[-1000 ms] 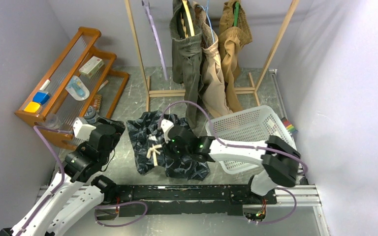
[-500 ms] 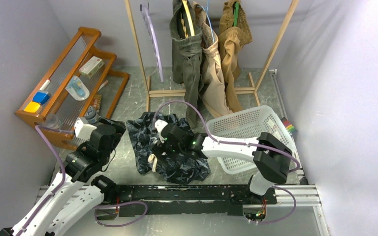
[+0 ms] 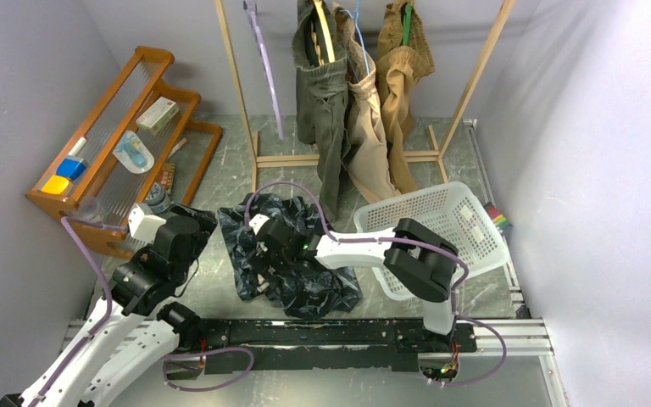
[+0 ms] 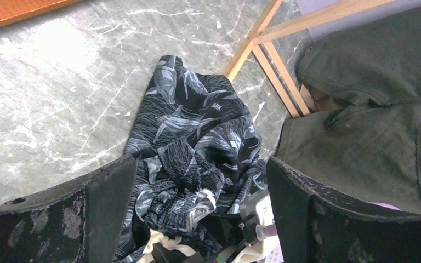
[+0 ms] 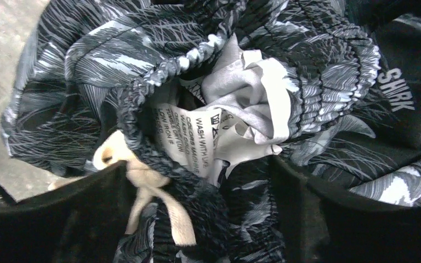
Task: Remove the shorts from the hanger
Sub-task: Pick up the shorts at the center of the board.
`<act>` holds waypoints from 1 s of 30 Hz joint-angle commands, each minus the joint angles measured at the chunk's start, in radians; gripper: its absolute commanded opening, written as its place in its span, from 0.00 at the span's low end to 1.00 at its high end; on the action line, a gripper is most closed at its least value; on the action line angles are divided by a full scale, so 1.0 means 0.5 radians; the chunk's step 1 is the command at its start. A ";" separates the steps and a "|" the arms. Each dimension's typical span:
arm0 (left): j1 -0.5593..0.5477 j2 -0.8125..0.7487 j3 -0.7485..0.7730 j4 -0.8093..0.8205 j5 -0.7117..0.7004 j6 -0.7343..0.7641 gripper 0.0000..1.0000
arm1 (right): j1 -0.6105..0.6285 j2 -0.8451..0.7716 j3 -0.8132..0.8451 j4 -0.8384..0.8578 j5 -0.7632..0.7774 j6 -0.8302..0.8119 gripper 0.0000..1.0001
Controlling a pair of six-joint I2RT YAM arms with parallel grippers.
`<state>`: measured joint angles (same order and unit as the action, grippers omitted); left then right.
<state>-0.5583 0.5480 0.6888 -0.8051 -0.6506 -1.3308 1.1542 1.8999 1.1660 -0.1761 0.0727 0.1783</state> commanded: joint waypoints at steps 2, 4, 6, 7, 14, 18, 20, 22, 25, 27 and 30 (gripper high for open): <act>-0.009 -0.069 -0.008 0.023 -0.034 0.015 0.92 | 0.001 0.122 -0.064 -0.172 0.185 0.088 0.64; -0.009 -0.074 -0.016 0.044 -0.021 0.022 0.92 | -0.001 0.032 -0.128 -0.124 0.193 0.146 0.44; -0.010 -0.056 -0.012 0.046 -0.019 0.026 0.92 | 0.002 -0.126 -0.188 -0.067 0.163 0.175 0.27; -0.009 -0.044 -0.007 0.045 -0.018 0.028 0.91 | 0.002 -0.227 -0.216 -0.035 0.154 0.190 0.18; -0.008 0.024 -0.002 0.090 0.037 0.050 0.92 | 0.002 -0.893 -0.270 0.084 0.260 0.200 0.00; -0.009 0.030 -0.014 0.113 0.055 0.050 0.91 | 0.003 -1.159 -0.222 0.009 0.387 0.172 0.00; -0.010 0.028 -0.021 0.125 0.060 0.052 0.92 | 0.002 -1.288 -0.199 -0.029 0.432 0.152 0.00; -0.010 0.023 -0.022 0.131 0.063 0.054 0.91 | 0.002 -1.411 -0.166 -0.079 0.475 0.132 0.00; -0.007 0.027 -0.024 0.143 0.064 0.057 0.91 | 0.003 -1.585 -0.107 -0.134 0.552 0.080 0.00; -0.008 0.034 -0.026 0.153 0.070 0.061 0.91 | 0.000 -1.635 -0.023 -0.214 0.621 0.011 0.00; -0.009 0.052 -0.022 0.182 0.085 0.079 0.91 | 0.002 -1.609 0.202 -0.468 0.930 -0.084 0.00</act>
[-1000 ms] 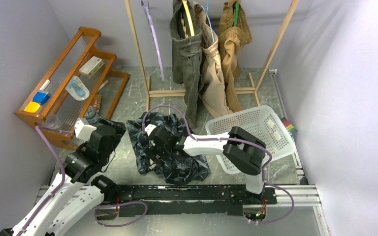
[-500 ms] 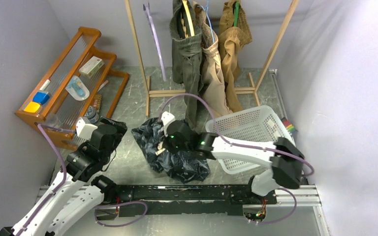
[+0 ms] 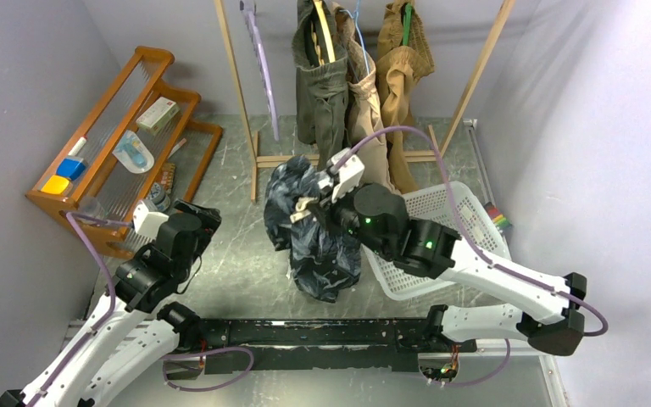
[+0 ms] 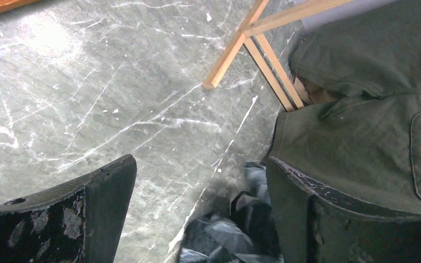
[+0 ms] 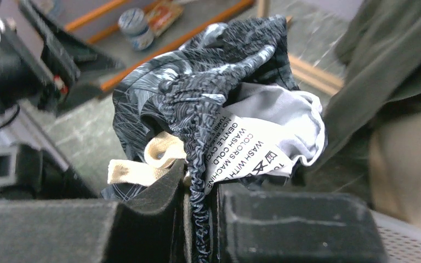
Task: Remove the shorts from the hanger
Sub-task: Pick up the shorts at the center of the board, then place the shorts in the basket.
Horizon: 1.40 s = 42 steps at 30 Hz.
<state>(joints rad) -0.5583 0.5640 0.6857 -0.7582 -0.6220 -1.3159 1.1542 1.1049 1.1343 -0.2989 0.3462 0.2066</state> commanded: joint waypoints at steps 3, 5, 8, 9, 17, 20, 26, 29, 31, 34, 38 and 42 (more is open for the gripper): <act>-0.009 0.044 -0.011 0.111 0.038 0.075 0.91 | 0.002 -0.025 0.436 -0.361 0.674 -0.221 0.00; -0.009 0.058 -0.003 0.116 0.037 0.082 0.91 | 0.002 -0.067 0.469 -0.337 0.779 -0.296 0.00; -0.007 0.075 -0.003 0.140 0.042 0.094 0.91 | 0.003 -0.111 0.511 -0.313 1.007 -0.348 0.00; -0.009 0.079 -0.005 0.151 0.048 0.101 0.91 | 0.002 -0.112 0.522 -0.306 1.088 -0.378 0.00; -0.009 0.118 -0.019 0.210 0.063 0.115 0.92 | -0.080 -0.050 0.476 -0.177 1.852 -0.625 0.00; -0.008 0.140 -0.013 0.246 0.070 0.139 0.92 | -0.265 -0.075 0.509 -0.227 1.793 -0.550 0.00; -0.008 0.196 -0.003 0.271 0.092 0.153 0.92 | -0.485 -0.129 0.639 -0.235 1.647 -0.585 0.00; -0.009 0.211 -0.015 0.309 0.119 0.159 0.92 | -0.485 -0.157 0.588 -0.051 1.838 -0.786 0.00; -0.009 0.222 -0.019 0.319 0.129 0.162 0.92 | -0.489 -0.163 0.576 0.009 1.892 -0.861 0.00; -0.009 0.236 -0.017 0.315 0.129 0.162 0.92 | -0.492 -0.195 0.546 0.057 1.951 -0.900 0.00; -0.008 0.233 -0.020 0.310 0.127 0.156 0.92 | -0.507 -0.283 0.432 0.252 2.126 -1.032 0.00; -0.009 0.222 -0.046 0.348 0.145 0.156 0.92 | -0.542 -0.246 0.407 -0.119 2.131 -0.683 0.00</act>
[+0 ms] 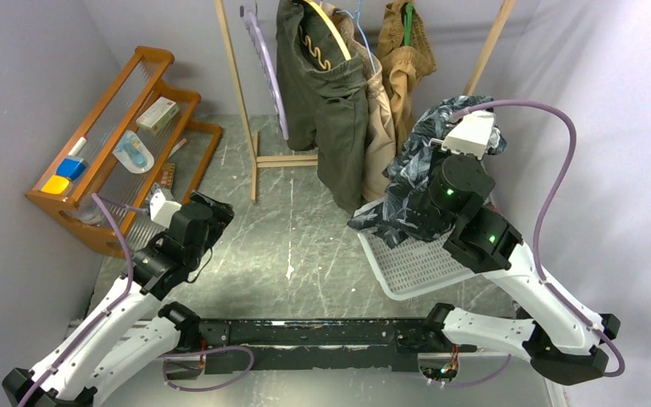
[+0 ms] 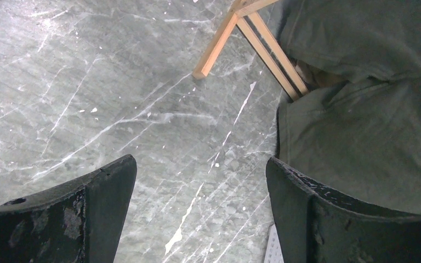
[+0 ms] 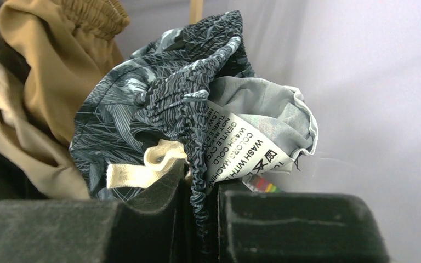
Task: Remove the shorts from the hanger
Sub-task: Place the shorts in the basket.
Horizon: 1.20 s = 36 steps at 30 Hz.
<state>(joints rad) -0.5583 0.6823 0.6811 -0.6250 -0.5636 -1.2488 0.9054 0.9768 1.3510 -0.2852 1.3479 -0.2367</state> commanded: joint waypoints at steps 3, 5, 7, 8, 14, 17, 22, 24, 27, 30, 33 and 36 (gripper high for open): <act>-0.007 -0.006 -0.037 0.086 0.046 0.022 0.92 | -0.240 0.125 -0.018 -0.492 -0.144 0.551 0.00; -0.009 0.000 -0.030 0.086 0.057 0.034 0.92 | -0.520 0.236 -0.023 -0.634 -0.389 0.713 0.00; -0.010 0.001 -0.014 0.070 0.067 0.047 0.91 | -0.706 0.292 -0.098 -0.652 -0.532 0.822 0.00; -0.008 0.000 -0.004 0.056 0.069 0.051 0.92 | -0.782 0.301 -0.109 -0.690 -0.561 0.958 0.00; -0.009 -0.038 -0.018 0.067 0.089 0.082 0.92 | -1.427 0.342 -0.160 -0.623 -0.876 1.175 0.00; -0.009 -0.045 -0.024 0.060 0.058 0.081 0.92 | -1.476 0.338 -0.233 -0.629 -0.923 1.316 0.00; -0.009 -0.022 0.017 0.045 0.032 0.139 0.92 | -1.477 0.237 -0.482 -0.756 -0.958 1.507 0.00; -0.009 -0.015 0.023 0.042 0.009 0.156 0.92 | -1.477 0.183 -0.614 -0.819 -0.843 1.623 0.00; -0.009 -0.004 0.010 0.088 0.006 0.188 0.92 | -1.523 0.137 -0.813 -0.759 -0.851 1.716 0.00; -0.009 0.029 0.000 0.190 0.060 0.260 0.92 | -1.709 0.193 -0.957 -0.536 -1.079 1.706 0.00; -0.009 0.092 0.036 0.200 0.105 0.312 0.93 | -1.868 0.334 -1.035 -0.496 -1.144 1.795 0.00; -0.009 0.159 0.073 0.181 0.125 0.366 0.93 | -1.947 0.405 -1.177 -0.343 -1.235 1.796 0.00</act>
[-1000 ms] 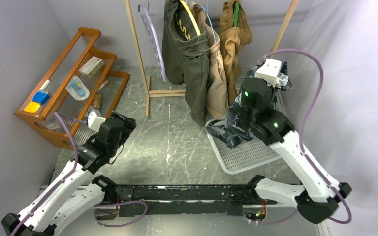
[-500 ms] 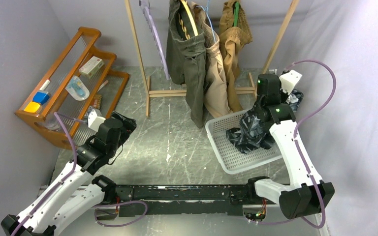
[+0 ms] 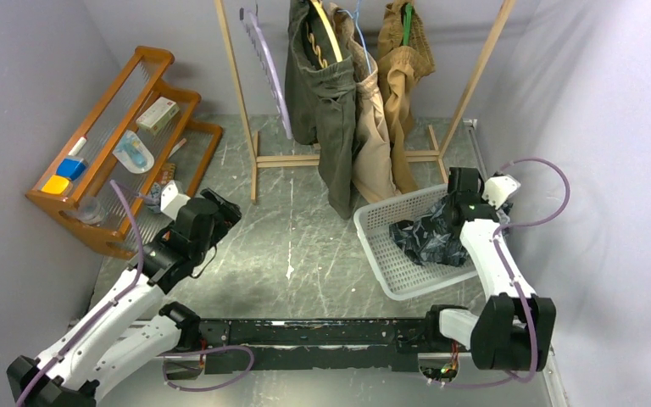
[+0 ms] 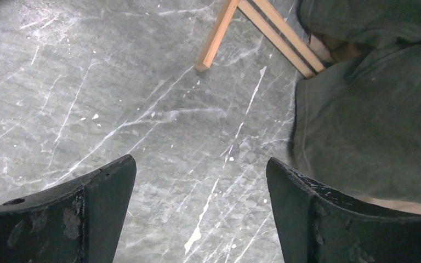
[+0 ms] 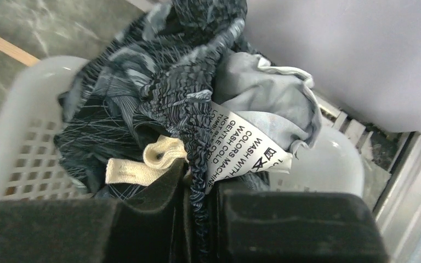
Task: Remove the shorts from the hanger
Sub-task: Place the shorts in the basket.
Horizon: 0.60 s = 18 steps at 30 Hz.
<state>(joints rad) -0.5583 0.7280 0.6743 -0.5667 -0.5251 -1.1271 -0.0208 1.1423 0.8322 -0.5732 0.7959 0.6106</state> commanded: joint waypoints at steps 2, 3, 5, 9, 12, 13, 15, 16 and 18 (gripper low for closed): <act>-0.009 0.090 0.086 0.067 0.051 0.140 0.93 | -0.110 0.114 -0.208 0.283 -0.213 0.123 0.00; -0.008 0.097 0.082 0.078 0.061 0.151 0.93 | -0.109 0.135 -0.236 0.296 -0.233 0.133 0.00; -0.009 0.102 0.082 0.081 0.070 0.160 0.93 | -0.111 0.183 -0.327 0.395 -0.274 0.096 0.00; -0.009 0.089 0.066 0.098 0.079 0.183 0.93 | -0.112 0.332 -0.329 0.386 -0.329 0.066 0.03; -0.008 0.078 0.069 0.096 0.061 0.184 0.93 | -0.111 0.350 -0.260 0.326 -0.406 0.072 0.04; -0.009 0.076 0.071 0.097 0.058 0.183 0.93 | -0.110 0.331 -0.265 0.351 -0.445 0.051 0.09; -0.008 0.072 0.063 0.104 0.062 0.177 0.93 | -0.112 0.293 -0.326 0.385 -0.473 0.061 0.25; -0.008 0.072 0.057 0.112 0.071 0.172 0.93 | -0.110 0.288 -0.357 0.386 -0.491 0.076 0.25; -0.009 0.072 0.051 0.126 0.090 0.176 0.93 | -0.107 0.304 -0.365 0.362 -0.523 0.113 0.25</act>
<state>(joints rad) -0.5583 0.7738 0.6807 -0.5423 -0.4992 -1.0542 -0.0685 1.2972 0.6735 -0.4000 0.6010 0.6357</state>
